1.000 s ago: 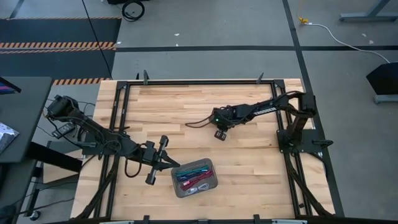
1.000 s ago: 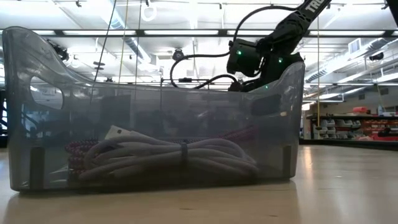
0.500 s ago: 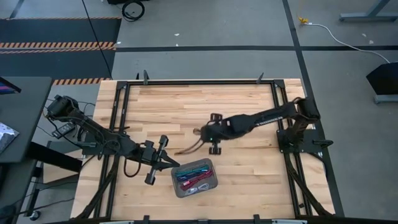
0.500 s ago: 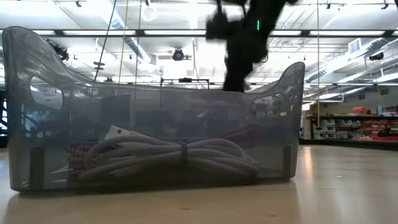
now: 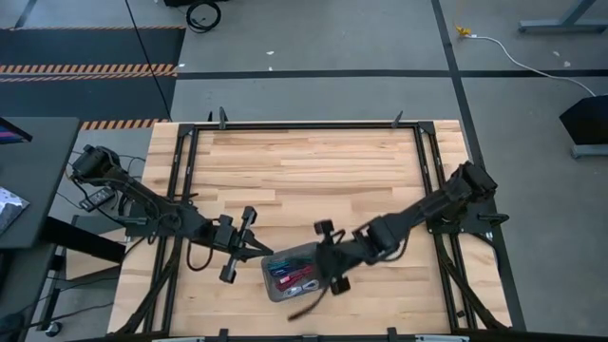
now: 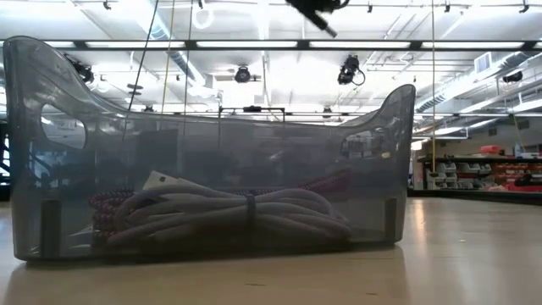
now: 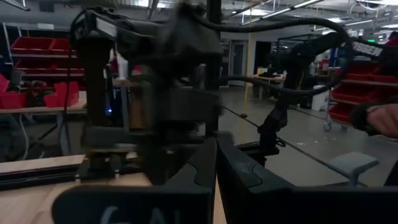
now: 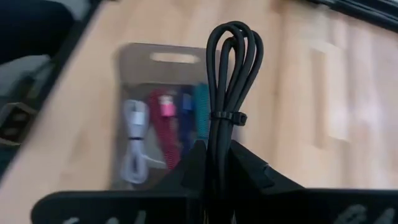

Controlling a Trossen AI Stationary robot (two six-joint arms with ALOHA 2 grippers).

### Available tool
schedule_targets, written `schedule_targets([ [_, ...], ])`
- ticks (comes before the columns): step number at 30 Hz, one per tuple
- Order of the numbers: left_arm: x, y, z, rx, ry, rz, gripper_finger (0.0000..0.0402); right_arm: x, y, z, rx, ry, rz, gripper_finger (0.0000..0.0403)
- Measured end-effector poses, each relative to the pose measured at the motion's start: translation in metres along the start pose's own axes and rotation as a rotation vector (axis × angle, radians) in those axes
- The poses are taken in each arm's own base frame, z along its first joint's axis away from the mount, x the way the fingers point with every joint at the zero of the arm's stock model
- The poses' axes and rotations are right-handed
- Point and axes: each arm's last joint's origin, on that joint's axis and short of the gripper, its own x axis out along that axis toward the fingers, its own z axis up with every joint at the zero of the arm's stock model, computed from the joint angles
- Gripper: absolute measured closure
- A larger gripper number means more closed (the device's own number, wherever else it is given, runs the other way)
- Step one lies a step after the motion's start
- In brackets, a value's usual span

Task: Pick and place USB-C Cables
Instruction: Put the black charger cable into the black bin, then move the black bin to the center of the table

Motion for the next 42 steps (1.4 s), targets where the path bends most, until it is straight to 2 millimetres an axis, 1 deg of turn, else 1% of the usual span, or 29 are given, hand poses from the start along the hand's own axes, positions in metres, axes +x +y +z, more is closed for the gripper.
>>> schedule_targets([
  [2, 0.000, 0.000, 0.000, 0.004, 0.000, 0.003, 0.0385, 0.008, 0.010, 0.000, -0.028, -0.017, 0.039, 0.0355],
  [5, 0.000, 0.000, 0.000, 0.003, -0.004, 0.003, 0.0384, 0.027, 0.020, -0.002, -0.060, -0.014, 0.060, 0.0355],
  [9, 0.000, 0.000, 0.000, 0.002, -0.005, 0.001, 0.0384, 0.059, 0.020, -0.012, -0.054, 0.052, 0.071, 0.0355],
  [12, 0.000, 0.000, 0.000, 0.003, -0.004, 0.002, 0.0383, 0.074, 0.016, -0.018, -0.052, 0.084, 0.060, 0.0352],
  [14, 0.000, 0.000, 0.000, 0.003, -0.003, 0.002, 0.0383, 0.076, 0.013, -0.018, -0.043, 0.088, 0.058, 0.0318],
  [16, 0.000, 0.000, 0.000, 0.003, -0.001, 0.002, 0.0384, 0.076, 0.011, -0.017, -0.015, 0.081, 0.071, 0.0269],
  [19, 0.000, 0.000, 0.000, 0.003, 0.001, 0.001, 0.0385, 0.071, 0.009, -0.014, 0.018, 0.065, 0.081, 0.0198],
  [21, 0.000, 0.000, 0.000, 0.003, 0.002, 0.001, 0.0385, 0.067, 0.009, -0.011, 0.022, 0.040, 0.086, 0.0160],
  [24, 0.000, 0.000, 0.000, 0.003, 0.002, 0.001, 0.0384, 0.066, 0.010, -0.011, 0.016, 0.049, 0.083, 0.0121],
  [26, 0.000, 0.000, 0.000, 0.003, 0.002, 0.001, 0.0384, 0.063, 0.009, -0.014, 0.007, 0.073, 0.045, 0.0106],
  [28, 0.000, 0.000, 0.000, 0.003, 0.003, 0.001, 0.0383, 0.062, 0.004, -0.014, 0.004, 0.083, -0.010, 0.0100],
  [31, 0.000, 0.000, -0.001, 0.003, 0.005, 0.001, 0.0383, 0.064, -0.010, -0.016, -0.012, 0.105, -0.073, 0.0102],
  [35, 0.000, 0.000, -0.001, 0.003, 0.009, 0.000, 0.0385, 0.072, -0.035, -0.017, 0.029, 0.119, -0.047, 0.0117],
  [38, 0.000, 0.000, -0.001, 0.004, 0.012, 0.000, 0.0385, 0.081, -0.051, -0.025, 0.066, 0.128, -0.035, 0.0129],
  [42, 0.000, -0.001, -0.002, 0.007, 0.015, -0.002, 0.0383, 0.086, -0.063, -0.030, 0.093, 0.130, -0.038, 0.0140],
])
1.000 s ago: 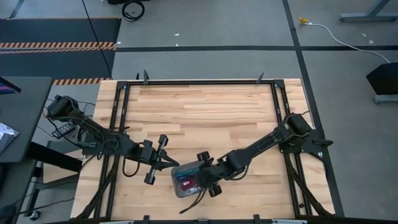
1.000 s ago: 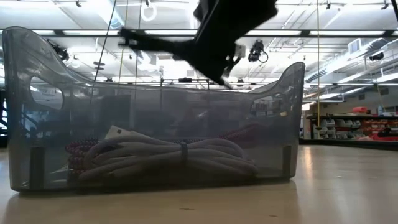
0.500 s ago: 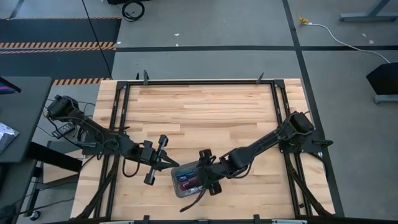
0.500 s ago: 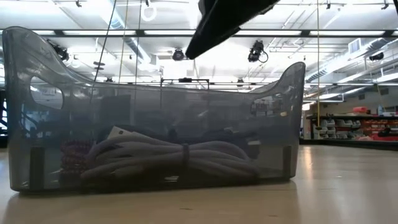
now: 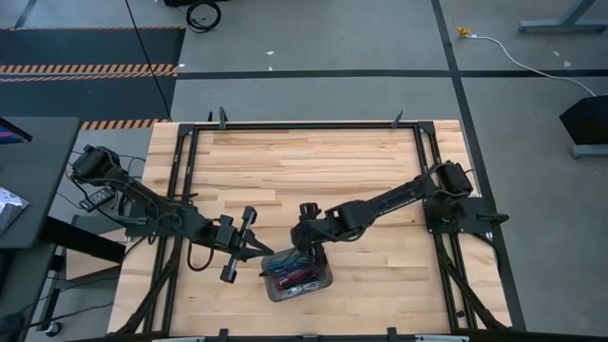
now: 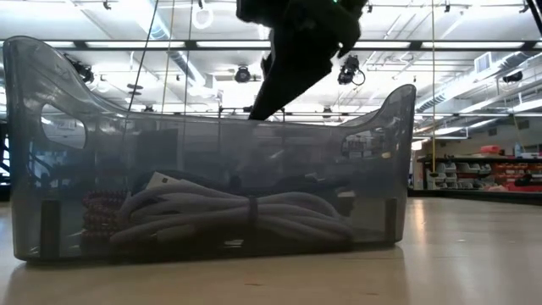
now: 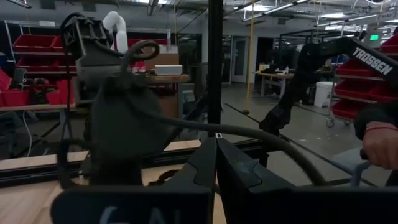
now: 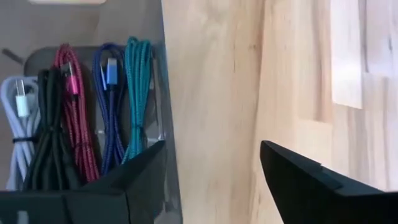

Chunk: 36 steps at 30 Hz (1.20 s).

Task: Pick and place USB-C Cables
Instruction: Move the black bin to the center of the table

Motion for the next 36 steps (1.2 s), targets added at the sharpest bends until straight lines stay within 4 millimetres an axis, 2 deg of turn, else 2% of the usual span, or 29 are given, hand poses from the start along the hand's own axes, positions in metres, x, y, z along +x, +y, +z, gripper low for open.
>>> schedule_targets([
  [9, 0.000, 0.000, 0.000, 0.001, 0.001, 0.000, 0.0385, 0.014, -0.001, -0.020, 0.032, 0.040, 0.005, 0.0152],
  [15, 0.000, 0.000, 0.000, 0.000, 0.000, 0.000, 0.0384, 0.019, -0.004, -0.029, 0.050, 0.055, -0.097, 0.0154],
  [24, 0.000, 0.000, 0.000, 0.000, 0.000, 0.000, 0.0384, 0.021, -0.020, -0.034, 0.107, 0.100, -0.168, 0.0158],
  [36, 0.000, 0.000, 0.000, -0.001, 0.000, -0.001, 0.0384, 0.022, -0.054, -0.052, 0.244, 0.269, -0.258, 0.0195],
])
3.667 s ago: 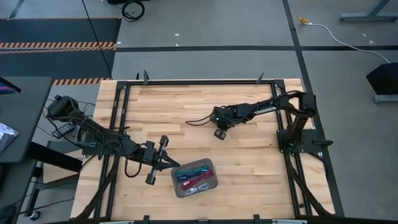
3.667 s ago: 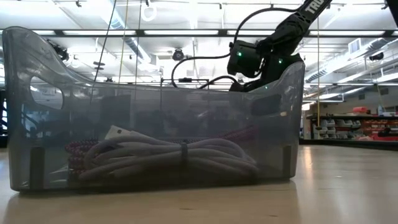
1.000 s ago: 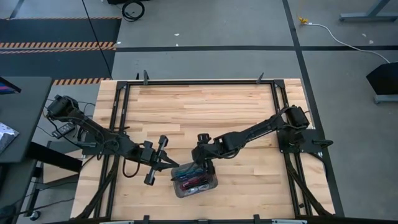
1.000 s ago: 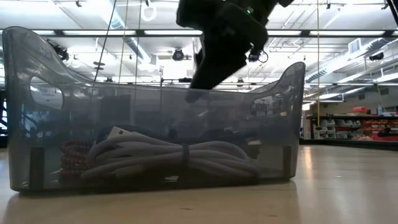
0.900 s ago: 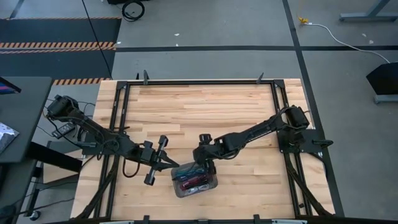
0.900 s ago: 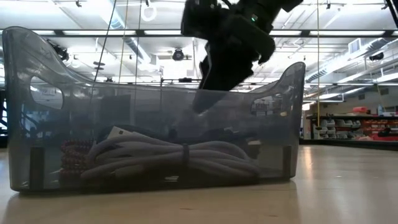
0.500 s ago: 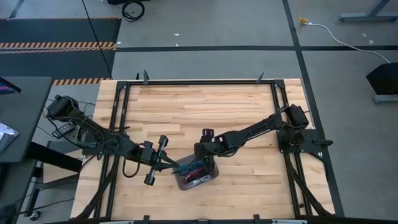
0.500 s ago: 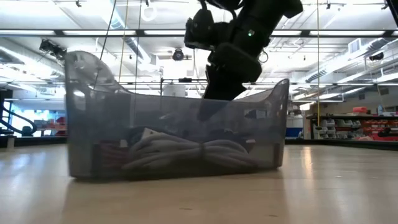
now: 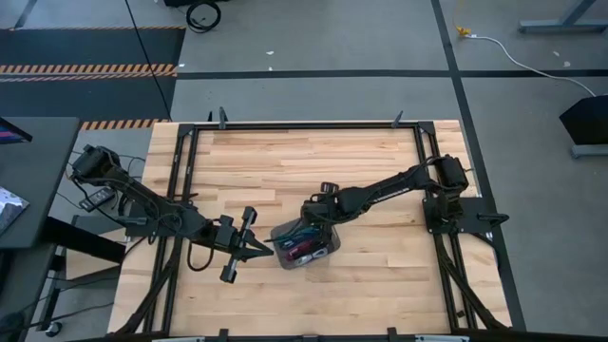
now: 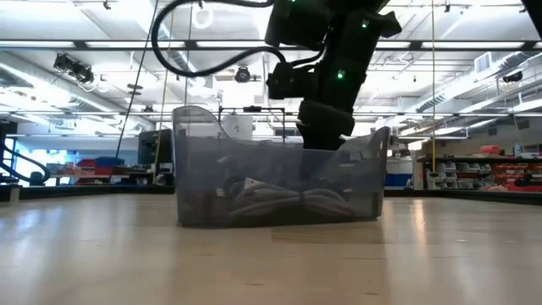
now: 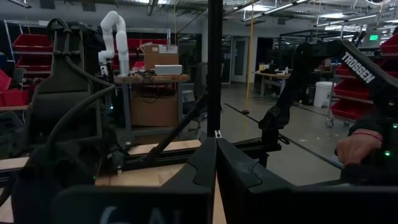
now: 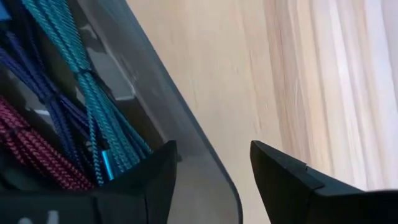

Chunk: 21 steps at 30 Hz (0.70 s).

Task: Pick and place USB-C Cables
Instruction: Move the black bin to the center of the table

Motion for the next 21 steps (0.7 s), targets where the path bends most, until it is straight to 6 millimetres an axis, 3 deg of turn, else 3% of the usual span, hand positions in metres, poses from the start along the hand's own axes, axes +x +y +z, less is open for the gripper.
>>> schedule_targets([
  [21, 0.000, 0.000, 0.000, -0.006, 0.000, 0.000, 0.0383, 0.010, -0.037, -0.011, 0.268, 0.180, -0.082, 0.0313],
])
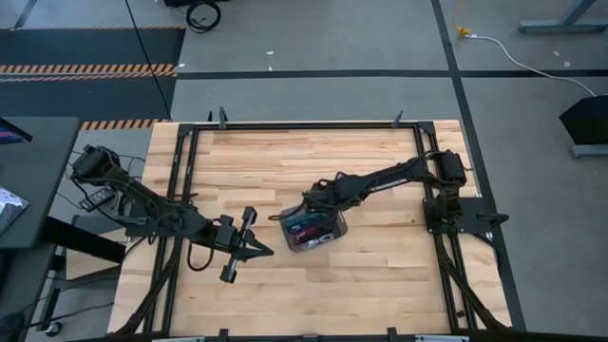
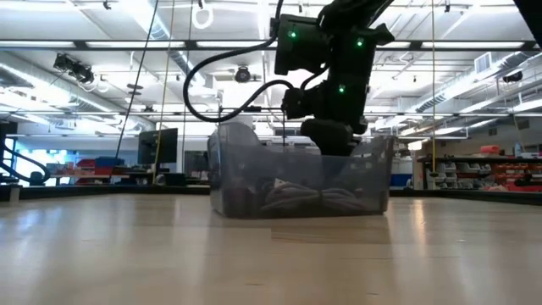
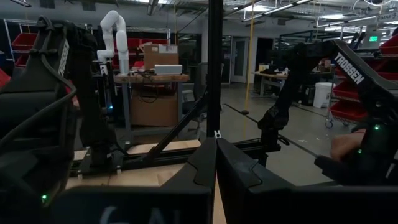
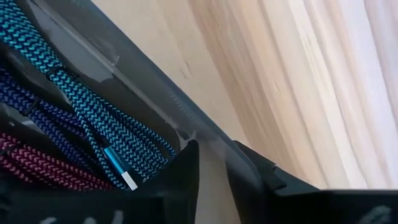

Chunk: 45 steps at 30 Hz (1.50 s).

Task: Pick and place USB-C Cables
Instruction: Move the black bin to the center of the table

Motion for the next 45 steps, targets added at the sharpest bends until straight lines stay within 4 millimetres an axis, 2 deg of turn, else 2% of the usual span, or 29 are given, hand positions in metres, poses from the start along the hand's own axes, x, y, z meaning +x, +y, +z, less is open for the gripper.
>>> schedule_targets([
  [10, 0.000, 0.000, 0.000, -0.001, 0.000, 0.000, 0.0383, 0.002, -0.010, 0.005, 0.082, 0.009, 0.005, 0.0339],
  [16, 0.000, 0.000, -0.001, 0.002, 0.009, 0.000, 0.0383, 0.000, -0.008, 0.006, -0.010, -0.003, 0.057, 0.0332],
  [20, 0.000, 0.000, -0.001, 0.002, 0.008, 0.000, 0.0384, -0.015, -0.003, 0.001, -0.071, 0.003, 0.141, 0.0315],
  [26, 0.000, 0.000, -0.001, 0.001, 0.008, 0.000, 0.0383, -0.043, -0.001, -0.006, -0.154, -0.044, 0.166, 0.0288],
  [32, 0.000, 0.000, -0.001, 0.000, 0.008, 0.000, 0.0383, -0.067, 0.002, -0.007, -0.401, -0.197, 0.120, 0.0262],
  [37, 0.000, 0.000, -0.001, 0.000, 0.008, 0.000, 0.0383, -0.072, 0.009, -0.002, -0.668, -0.300, 0.103, 0.0254],
  [45, 0.000, 0.000, -0.001, 0.002, 0.008, 0.000, 0.0384, -0.075, 0.015, 0.003, -0.730, -0.373, 0.257, 0.0267],
])
